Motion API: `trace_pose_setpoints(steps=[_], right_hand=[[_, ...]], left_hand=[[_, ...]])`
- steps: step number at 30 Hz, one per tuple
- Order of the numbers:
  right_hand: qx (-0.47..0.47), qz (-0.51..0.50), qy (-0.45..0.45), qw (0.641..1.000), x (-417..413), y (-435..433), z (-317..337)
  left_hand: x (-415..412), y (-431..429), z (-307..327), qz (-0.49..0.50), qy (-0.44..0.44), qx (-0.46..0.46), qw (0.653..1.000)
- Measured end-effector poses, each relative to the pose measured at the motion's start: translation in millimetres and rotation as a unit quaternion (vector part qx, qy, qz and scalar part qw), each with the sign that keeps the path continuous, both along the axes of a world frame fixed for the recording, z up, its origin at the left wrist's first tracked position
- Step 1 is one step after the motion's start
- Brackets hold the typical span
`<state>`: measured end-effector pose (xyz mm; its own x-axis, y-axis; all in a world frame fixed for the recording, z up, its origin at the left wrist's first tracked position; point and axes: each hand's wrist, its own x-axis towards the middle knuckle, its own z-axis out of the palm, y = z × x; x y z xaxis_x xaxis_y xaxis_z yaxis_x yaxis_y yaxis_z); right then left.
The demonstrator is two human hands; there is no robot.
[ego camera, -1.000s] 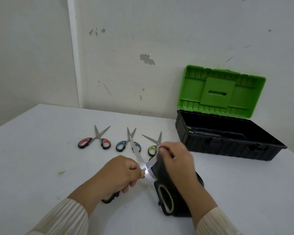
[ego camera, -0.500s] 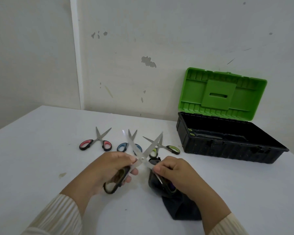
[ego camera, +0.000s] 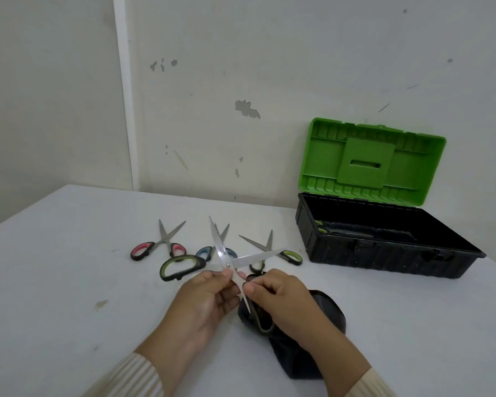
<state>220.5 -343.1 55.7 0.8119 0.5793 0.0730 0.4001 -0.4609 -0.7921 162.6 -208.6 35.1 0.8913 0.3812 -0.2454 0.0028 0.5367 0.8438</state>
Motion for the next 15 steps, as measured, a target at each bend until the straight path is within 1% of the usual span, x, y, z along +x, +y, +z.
trace_pose_setpoints(steps=[2,3,5,7,9,10,11,12,13,14,15], right_hand=[[0.045,-0.021,0.068,0.996,8.5,-8.4,0.3],[0.085,-0.046,0.102,0.990,14.8,-14.0,0.6],[0.195,-0.104,0.144,0.964,26.9,-26.7,3.8],[0.287,-0.144,0.134,0.937,34.8,-36.3,8.6],[0.315,-0.146,0.080,0.934,31.6,-34.6,13.9],[0.298,-0.131,0.029,0.945,25.7,-30.1,15.2],[0.249,-0.106,-0.040,0.962,18.2,-23.6,14.7],[0.170,-0.067,-0.108,0.977,10.0,-15.1,12.3],[0.081,-0.016,-0.164,0.983,2.4,-6.1,7.7],[0.008,0.035,-0.202,0.979,-2.5,0.8,3.0],[-0.035,0.068,-0.225,0.971,-2.7,5.2,-0.7]], left_hand=[[-0.7,6.7,3.3,0.013,0.008,0.009,1.000],[-1.1,9.6,5.3,0.024,0.017,0.007,1.000],[-3.2,12.6,9.0,0.015,0.042,0.026,0.999],[-5.9,10.2,10.5,-0.041,0.062,0.070,0.995],[-7.6,5.5,8.7,-0.091,0.077,0.118,0.986],[-8.2,2.6,8.1,-0.107,0.081,0.137,0.981],[-8.6,1.0,7.0,-0.121,0.079,0.153,0.978],[-9.1,-0.6,7.2,-0.131,0.073,0.167,0.974],[-9.5,-1.1,7.6,-0.138,0.065,0.182,0.971],[-10.4,-1.4,8.9,-0.144,0.059,0.201,0.967],[-11.1,-0.9,9.9,-0.148,0.056,0.225,0.961]])
